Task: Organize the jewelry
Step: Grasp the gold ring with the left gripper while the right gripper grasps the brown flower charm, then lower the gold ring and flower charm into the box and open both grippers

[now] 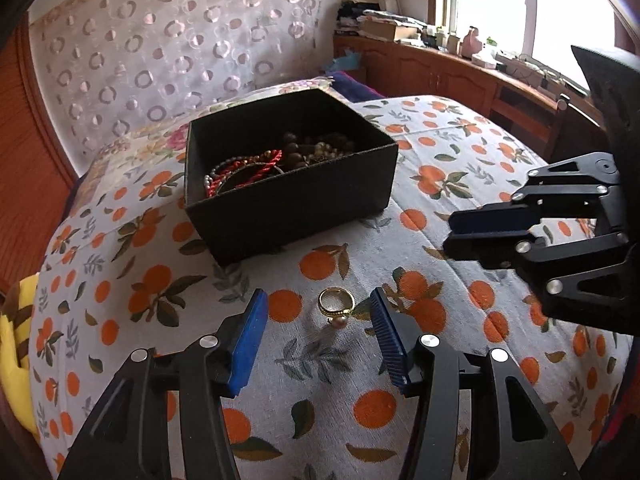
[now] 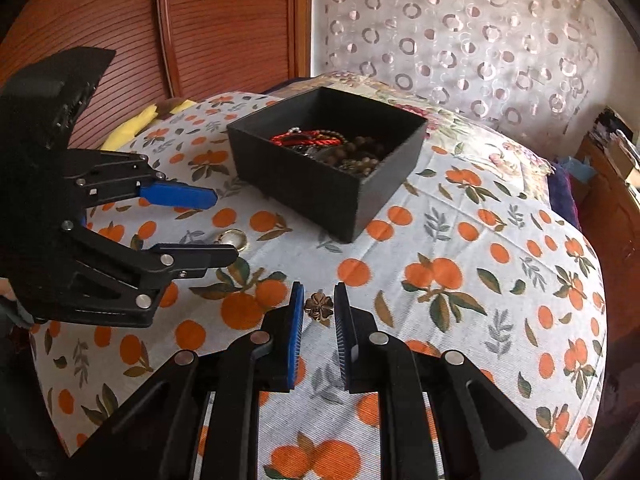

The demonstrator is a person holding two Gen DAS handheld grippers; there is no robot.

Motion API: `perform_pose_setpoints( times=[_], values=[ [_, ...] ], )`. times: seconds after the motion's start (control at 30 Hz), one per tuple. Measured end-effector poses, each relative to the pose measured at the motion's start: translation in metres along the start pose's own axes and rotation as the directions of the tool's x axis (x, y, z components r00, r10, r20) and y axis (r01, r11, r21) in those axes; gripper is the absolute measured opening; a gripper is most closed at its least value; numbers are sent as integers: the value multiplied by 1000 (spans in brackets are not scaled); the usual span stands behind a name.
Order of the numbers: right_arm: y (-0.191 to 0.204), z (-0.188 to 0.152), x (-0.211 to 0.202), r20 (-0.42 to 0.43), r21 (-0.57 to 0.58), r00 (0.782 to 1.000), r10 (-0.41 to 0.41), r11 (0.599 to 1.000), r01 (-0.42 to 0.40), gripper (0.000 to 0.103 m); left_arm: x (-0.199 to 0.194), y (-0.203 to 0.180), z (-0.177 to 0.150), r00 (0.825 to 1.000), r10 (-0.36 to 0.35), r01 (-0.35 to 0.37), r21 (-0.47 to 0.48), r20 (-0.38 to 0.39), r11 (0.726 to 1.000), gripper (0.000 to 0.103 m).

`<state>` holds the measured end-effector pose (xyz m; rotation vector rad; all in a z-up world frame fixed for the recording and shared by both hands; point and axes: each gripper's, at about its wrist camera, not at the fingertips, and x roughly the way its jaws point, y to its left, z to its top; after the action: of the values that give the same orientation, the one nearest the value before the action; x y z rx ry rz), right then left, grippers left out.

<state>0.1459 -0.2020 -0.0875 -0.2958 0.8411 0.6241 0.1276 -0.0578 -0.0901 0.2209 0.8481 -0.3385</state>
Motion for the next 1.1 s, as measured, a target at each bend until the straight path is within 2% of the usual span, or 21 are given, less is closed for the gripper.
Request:
perform_pose_setpoints(
  times=[0.33,0.47,0.6,0.8,1.1],
  values=[
    [2,-3,1,-3,-8,1000,0,1000,0,17,8,-4,2,1000,7,-7,13,-7,1000,49],
    [3,-2,1,1,-6,1000,2,1000,-2,17,6,-4,1,1000,-16,16,12,-3,1000,37],
    [2,-1,1,2,-1,1000,-1,1000,1,17,5,-7,0,999,-48,48,15,-5,999,18],
    [1,2,-1,12,-1,1000,-1,1000,1,17,2,-6,0,999,-32,32,6,-1,999,18],
    [2,22,-12,84,17,996,-4,1000,3,17,-27,4,13,997,-20,21,-22,72,1000,18]
  ],
)
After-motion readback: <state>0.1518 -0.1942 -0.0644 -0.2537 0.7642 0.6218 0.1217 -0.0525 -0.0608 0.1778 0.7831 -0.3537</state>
